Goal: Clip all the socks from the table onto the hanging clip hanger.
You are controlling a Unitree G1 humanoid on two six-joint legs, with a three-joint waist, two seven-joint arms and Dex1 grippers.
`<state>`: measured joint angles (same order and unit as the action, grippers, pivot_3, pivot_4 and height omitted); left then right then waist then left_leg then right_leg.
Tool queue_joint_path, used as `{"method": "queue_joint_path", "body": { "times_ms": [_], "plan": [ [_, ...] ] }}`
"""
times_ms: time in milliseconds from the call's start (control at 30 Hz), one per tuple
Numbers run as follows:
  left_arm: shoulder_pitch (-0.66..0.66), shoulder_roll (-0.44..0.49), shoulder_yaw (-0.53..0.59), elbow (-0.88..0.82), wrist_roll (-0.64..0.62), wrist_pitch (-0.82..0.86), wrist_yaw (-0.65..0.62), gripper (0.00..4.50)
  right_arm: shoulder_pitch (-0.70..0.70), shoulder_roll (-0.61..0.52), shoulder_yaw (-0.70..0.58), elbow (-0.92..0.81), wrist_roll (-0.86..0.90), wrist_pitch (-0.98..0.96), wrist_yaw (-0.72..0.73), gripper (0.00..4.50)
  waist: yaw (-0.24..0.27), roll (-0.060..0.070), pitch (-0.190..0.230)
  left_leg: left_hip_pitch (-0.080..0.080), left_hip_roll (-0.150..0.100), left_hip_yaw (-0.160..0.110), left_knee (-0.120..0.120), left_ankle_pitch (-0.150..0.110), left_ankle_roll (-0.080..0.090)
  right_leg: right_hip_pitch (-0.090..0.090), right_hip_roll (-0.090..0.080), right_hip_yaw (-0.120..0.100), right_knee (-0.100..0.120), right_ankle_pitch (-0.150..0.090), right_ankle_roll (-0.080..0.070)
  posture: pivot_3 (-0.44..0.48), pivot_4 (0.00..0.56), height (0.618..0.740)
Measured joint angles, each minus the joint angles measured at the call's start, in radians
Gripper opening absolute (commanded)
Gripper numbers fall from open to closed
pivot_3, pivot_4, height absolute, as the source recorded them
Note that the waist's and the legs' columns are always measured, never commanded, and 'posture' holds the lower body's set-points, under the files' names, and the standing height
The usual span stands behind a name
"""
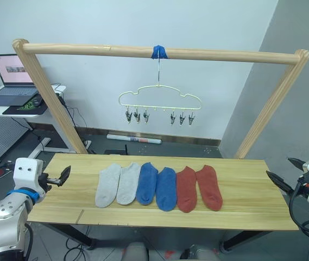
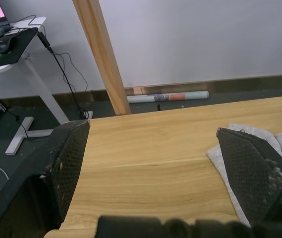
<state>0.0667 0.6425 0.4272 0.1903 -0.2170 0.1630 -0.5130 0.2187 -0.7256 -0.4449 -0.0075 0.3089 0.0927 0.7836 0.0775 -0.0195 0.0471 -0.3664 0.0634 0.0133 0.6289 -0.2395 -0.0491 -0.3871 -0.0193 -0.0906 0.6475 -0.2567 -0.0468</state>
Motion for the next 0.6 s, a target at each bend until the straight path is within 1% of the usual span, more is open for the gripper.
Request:
{"method": "queue_joint_path", "body": {
  "times_ms": [167, 433, 600],
  "plan": [
    [0.0, 0.001, 0.0, 0.011, 0.0, -0.016, -0.001, 4.5, 0.006, 0.002, 0.0, -0.01, 0.0, 0.0, 0.0, 4.49, 0.0, 0.0, 0.0, 0.0, 0.0, 0.0, 0.0, 0.0, 0.0, 0.0, 0.0, 0.0, 0.0, 0.0, 0.0, 0.132, 0.0, 0.74],
    [0.018, 0.003, 0.026, 0.018, -0.034, -0.076, -0.046, 4.5, 0.008, 0.006, 0.0, -0.022, 0.01, 0.001, 0.0, 4.49, 0.0, 0.0, 0.0, 0.0, 0.0, 0.0, 0.0, 0.0, -0.001, 0.0, 0.0, 0.0, 0.0, 0.0, -0.001, 0.127, 0.001, 0.74],
    [0.033, 0.002, 0.037, 0.007, -0.048, -0.084, -0.046, 4.5, 0.009, 0.008, 0.0, -0.051, 0.024, 0.004, 0.0, 4.49, -0.002, 0.001, 0.002, 0.0, 0.0, 0.0, 0.0, -0.001, -0.001, -0.001, 0.0, 0.0, 0.0, -0.001, -0.001, 0.119, 0.022, 0.74]
  ]
}}
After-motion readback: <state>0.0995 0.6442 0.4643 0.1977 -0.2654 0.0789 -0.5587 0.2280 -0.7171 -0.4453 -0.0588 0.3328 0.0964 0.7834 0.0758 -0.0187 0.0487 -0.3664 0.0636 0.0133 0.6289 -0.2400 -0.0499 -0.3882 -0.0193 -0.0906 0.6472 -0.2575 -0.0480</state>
